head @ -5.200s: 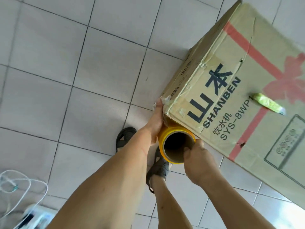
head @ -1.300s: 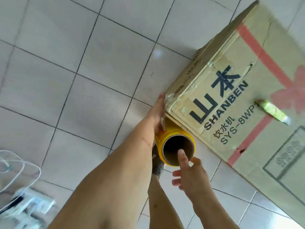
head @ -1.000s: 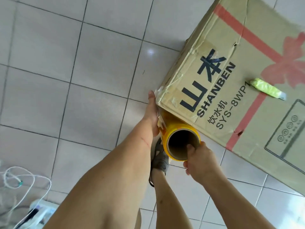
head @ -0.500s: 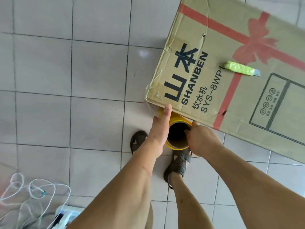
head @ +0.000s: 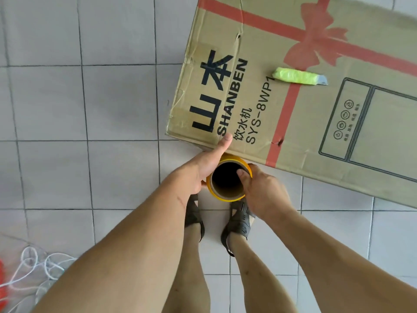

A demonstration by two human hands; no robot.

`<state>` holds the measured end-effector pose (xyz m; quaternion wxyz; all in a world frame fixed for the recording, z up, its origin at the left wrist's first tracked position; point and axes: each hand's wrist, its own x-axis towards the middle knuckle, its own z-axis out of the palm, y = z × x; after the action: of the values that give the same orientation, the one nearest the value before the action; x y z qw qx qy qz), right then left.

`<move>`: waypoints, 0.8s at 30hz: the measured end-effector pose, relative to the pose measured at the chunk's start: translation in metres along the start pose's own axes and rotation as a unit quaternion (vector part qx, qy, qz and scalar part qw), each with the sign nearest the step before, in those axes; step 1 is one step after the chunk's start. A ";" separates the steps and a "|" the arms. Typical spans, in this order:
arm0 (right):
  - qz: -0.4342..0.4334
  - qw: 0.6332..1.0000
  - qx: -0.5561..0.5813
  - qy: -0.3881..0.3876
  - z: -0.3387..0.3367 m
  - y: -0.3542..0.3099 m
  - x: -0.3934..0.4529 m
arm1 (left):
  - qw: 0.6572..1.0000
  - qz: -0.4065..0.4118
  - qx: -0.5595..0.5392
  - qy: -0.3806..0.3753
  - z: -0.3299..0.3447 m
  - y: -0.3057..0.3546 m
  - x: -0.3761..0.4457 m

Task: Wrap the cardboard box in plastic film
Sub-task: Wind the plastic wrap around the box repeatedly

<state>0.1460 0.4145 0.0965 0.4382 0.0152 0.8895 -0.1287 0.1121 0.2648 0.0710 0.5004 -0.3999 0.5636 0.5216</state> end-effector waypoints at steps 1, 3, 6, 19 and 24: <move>-0.003 1.000 -0.005 -0.004 -0.001 0.001 0.000 | 1.000 0.005 0.005 0.001 0.003 -0.001 0.002; -0.001 1.000 -0.012 -0.013 -0.001 0.001 0.002 | 1.000 0.014 -0.020 -0.004 0.006 -0.008 0.011; 0.014 1.000 -0.014 0.014 0.003 0.006 -0.002 | 0.999 -0.001 -0.052 -0.008 0.007 -0.016 0.019; -0.018 0.998 -0.054 0.018 -0.003 0.033 0.002 | 0.998 0.013 -0.063 -0.017 0.031 -0.032 0.009; -0.032 0.992 -0.122 -0.009 0.010 0.025 -0.012 | 0.998 -0.002 -0.050 -0.038 0.025 -0.045 0.013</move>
<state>0.1643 0.4371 0.0948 0.4403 -0.0680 0.8946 -0.0337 0.1570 0.2841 0.0508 0.5020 -0.4049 0.5167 0.5631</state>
